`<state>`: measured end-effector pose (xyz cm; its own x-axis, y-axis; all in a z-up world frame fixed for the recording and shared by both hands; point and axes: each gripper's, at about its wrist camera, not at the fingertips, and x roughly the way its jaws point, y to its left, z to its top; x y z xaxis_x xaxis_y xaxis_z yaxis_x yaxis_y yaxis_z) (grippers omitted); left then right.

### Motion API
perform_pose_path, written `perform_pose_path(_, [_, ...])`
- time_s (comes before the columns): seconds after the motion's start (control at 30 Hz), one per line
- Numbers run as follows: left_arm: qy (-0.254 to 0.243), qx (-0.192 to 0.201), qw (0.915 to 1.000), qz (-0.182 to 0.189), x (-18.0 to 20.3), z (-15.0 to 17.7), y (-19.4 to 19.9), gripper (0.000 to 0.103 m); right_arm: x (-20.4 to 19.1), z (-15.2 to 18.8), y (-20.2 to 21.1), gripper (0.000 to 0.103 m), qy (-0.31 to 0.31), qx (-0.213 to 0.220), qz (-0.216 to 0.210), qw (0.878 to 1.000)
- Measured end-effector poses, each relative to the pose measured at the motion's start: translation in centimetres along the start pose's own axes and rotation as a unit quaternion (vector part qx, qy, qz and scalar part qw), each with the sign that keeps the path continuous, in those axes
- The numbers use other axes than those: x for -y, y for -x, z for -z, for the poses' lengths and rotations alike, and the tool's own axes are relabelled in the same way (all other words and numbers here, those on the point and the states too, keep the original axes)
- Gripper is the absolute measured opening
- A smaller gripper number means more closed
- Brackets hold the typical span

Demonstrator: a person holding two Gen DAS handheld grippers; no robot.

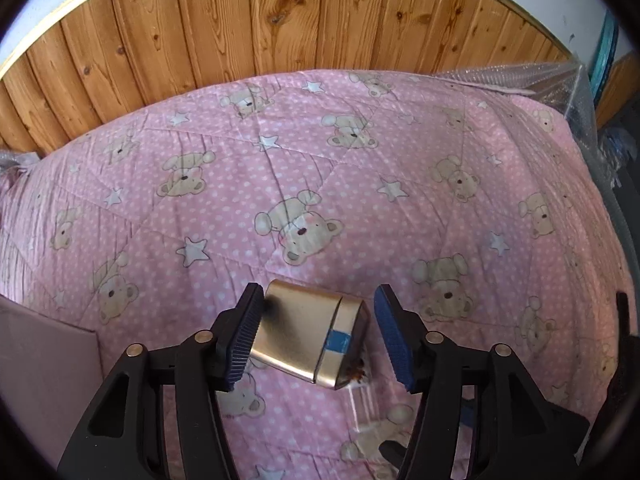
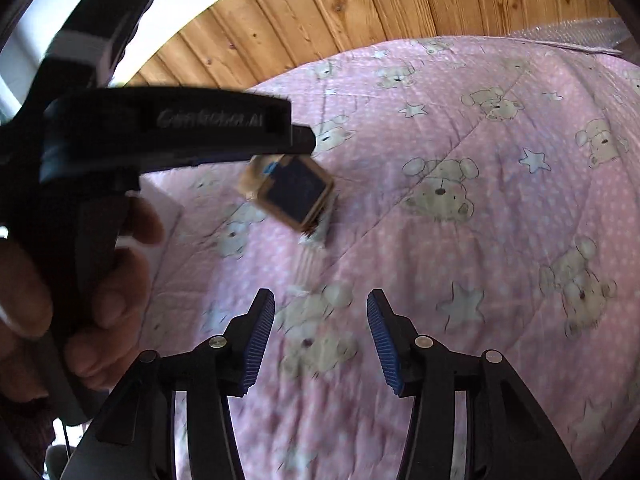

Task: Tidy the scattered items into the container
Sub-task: 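Grasp the gold cube with the left tool while the right tool grasps the clear tube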

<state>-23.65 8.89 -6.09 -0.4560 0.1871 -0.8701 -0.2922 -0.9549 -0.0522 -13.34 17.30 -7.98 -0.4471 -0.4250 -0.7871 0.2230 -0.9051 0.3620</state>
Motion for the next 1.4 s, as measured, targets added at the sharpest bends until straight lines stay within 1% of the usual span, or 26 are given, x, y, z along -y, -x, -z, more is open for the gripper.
perform_pose_path(0.03, [0.001,0.0,1.0,-0.009,-0.1,-0.1,-0.3,0.062,0.1,-0.3,-0.4,0.05,0.001,-0.001,0.002,1.0])
perform_pose_path(0.2, [0.018,0.005,0.9998,0.003,-1.0,-0.1,-0.7,0.066,-0.6,-1.3,-2.6,0.05,0.021,-0.003,0.003,1.0])
perform_pose_path(0.3, [0.046,0.008,0.9987,0.019,-2.0,-0.2,-0.9,0.067,-1.4,-1.7,-3.2,0.05,0.044,0.003,0.013,0.999])
perform_pose_path(0.37, [0.07,0.01,0.9968,0.036,-2.9,-0.1,-1.0,0.067,-1.9,-1.8,-3.4,0.048,0.062,0.003,0.02,0.998])
perform_pose_path(0.43, [0.099,0.011,0.9936,0.054,-3.9,0.1,-1.1,0.067,-2.5,-1.5,-3.7,0.032,0.093,0.006,0.041,0.995])
perform_pose_path(0.47, [0.115,0.012,0.9912,0.064,-4.5,0.3,-1.1,0.067,-2.8,-1.4,-3.8,0.028,0.11,0.011,0.055,0.992])
perform_pose_path(0.53, [0.137,0.017,0.9873,0.079,-5.2,0.7,-1.0,0.064,-2.7,-1.1,-3.8,0.012,0.125,0.017,0.072,0.989])
perform_pose_path(0.57, [0.141,0.018,0.9865,0.081,-5.2,0.9,-0.9,0.064,-2.5,-1.1,-3.7,0.012,0.124,0.019,0.074,0.989])
perform_pose_path(0.63, [0.148,0.024,0.9852,0.083,-5.2,1.2,-0.6,0.059,-1.9,-1.0,-3.6,0.011,0.115,0.022,0.064,0.991])
perform_pose_path(0.73, [0.158,0.029,0.9836,0.083,-5.2,1.4,-0.3,0.054,-1.5,-0.9,-3.3,0.011,0.107,0.023,0.061,0.992])
perform_pose_path(0.9, [0.132,0.04,0.9883,0.065,-3.8,2.1,0.3,0.051,-0.2,-0.3,-2.2,0.012,0.071,0.026,0.047,0.996])
perform_pose_path(0.97, [0.117,0.048,0.9908,0.049,-3.1,2.2,0.9,0.043,0.6,0.0,-1.8,0.012,0.054,0.028,0.039,0.997])
perform_pose_path(1.03, [0.109,0.05,0.9921,0.038,-2.7,2.3,1.2,0.041,1.1,0.3,-1.4,0.012,0.04,0.029,0.028,0.998])
perform_pose_path(1.07, [0.101,0.05,0.9931,0.033,-2.5,2.4,1.3,0.041,1.5,0.5,-1.3,0.012,0.031,0.029,0.023,0.999])
perform_pose_path(1.13, [0.088,0.049,0.9946,0.024,-2.1,2.6,1.4,0.046,1.9,0.8,-1.1,0.012,0.023,0.029,0.017,0.999])
perform_pose_path(1.17, [0.087,0.044,0.9949,0.026,-2.0,2.7,1.2,0.051,2.1,1.0,-0.9,0.012,0.021,0.03,0.015,0.999])
perform_pose_path(1.2, [0.089,0.03,0.9953,0.024,-1.9,2.8,0.8,0.061,2.1,1.1,-0.9,0.012,0.02,0.031,0.015,0.999])
perform_pose_path(1.23, [0.092,0.026,0.9952,0.025,-2.0,3.0,0.6,0.064,2.2,1.2,-0.9,0.012,0.02,0.032,0.015,0.999])
perform_pose_path(1.33, [0.109,-0.008,0.9931,0.042,-2.3,3.4,-0.9,0.065,2.5,1.3,-0.9,0.012,0.017,0.033,0.012,0.999])
perform_pose_path(1.4, [0.119,-0.014,0.9921,0.036,-2.6,3.7,-1.6,0.065,2.6,1.5,-0.8,0.012,0.015,0.035,0.009,0.999])
